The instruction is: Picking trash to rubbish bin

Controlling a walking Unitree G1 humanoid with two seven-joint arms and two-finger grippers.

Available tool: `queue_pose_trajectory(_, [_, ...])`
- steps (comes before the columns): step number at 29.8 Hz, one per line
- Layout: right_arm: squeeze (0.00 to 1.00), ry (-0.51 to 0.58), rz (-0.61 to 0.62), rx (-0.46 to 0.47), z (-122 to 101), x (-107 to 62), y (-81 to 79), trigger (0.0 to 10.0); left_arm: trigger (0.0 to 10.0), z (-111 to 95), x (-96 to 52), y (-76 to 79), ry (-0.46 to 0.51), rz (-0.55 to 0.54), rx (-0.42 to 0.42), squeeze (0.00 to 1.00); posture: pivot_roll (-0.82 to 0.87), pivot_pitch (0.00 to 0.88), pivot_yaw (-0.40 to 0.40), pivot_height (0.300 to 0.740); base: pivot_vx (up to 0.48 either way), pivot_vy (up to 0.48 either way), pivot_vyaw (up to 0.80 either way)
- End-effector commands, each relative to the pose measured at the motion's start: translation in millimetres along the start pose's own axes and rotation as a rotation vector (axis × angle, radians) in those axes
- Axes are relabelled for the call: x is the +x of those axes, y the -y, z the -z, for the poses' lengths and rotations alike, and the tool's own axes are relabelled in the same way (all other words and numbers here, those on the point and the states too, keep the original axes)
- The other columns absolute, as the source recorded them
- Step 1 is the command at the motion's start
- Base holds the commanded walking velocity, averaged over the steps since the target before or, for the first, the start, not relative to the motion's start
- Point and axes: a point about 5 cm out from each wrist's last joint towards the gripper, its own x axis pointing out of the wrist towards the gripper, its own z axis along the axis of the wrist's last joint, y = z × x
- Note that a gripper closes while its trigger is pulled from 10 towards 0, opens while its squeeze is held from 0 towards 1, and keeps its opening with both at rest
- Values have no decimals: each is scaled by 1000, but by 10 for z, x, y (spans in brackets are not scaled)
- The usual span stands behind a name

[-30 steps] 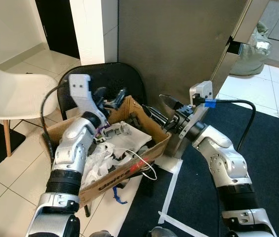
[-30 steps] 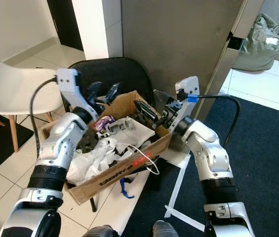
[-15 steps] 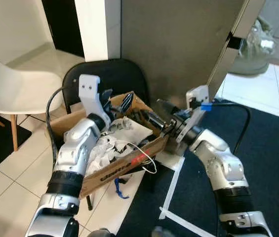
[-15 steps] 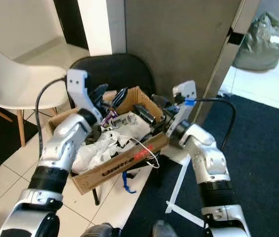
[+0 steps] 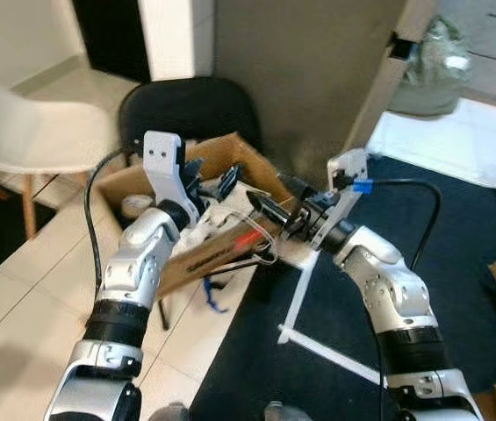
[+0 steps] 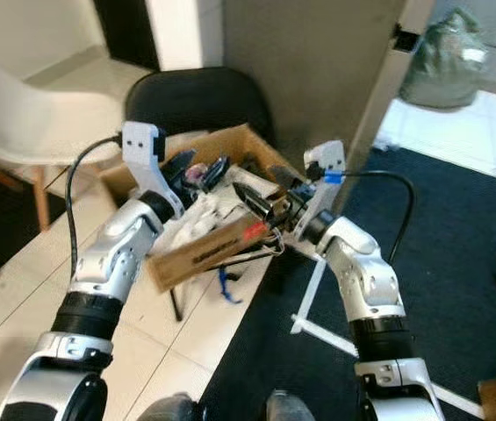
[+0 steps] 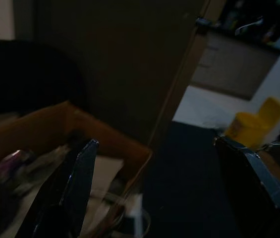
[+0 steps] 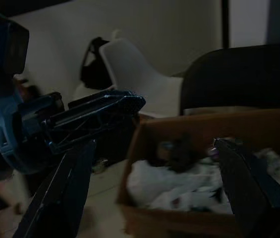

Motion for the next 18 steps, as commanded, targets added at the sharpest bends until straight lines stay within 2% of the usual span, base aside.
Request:
queue_pose_trajectory(1, [0,-18,12,1,17,-40,29,10000,10000,41,13,40,-22,13,-1,0,-53,0,-12,740,-386,0,0])
queue_pose_trajectory(18, [0,-26,13,-5,20,-39,30,10000,10000,35,15,42,-21,15,-1,0,-55,0,-10,740,-386,0,0])
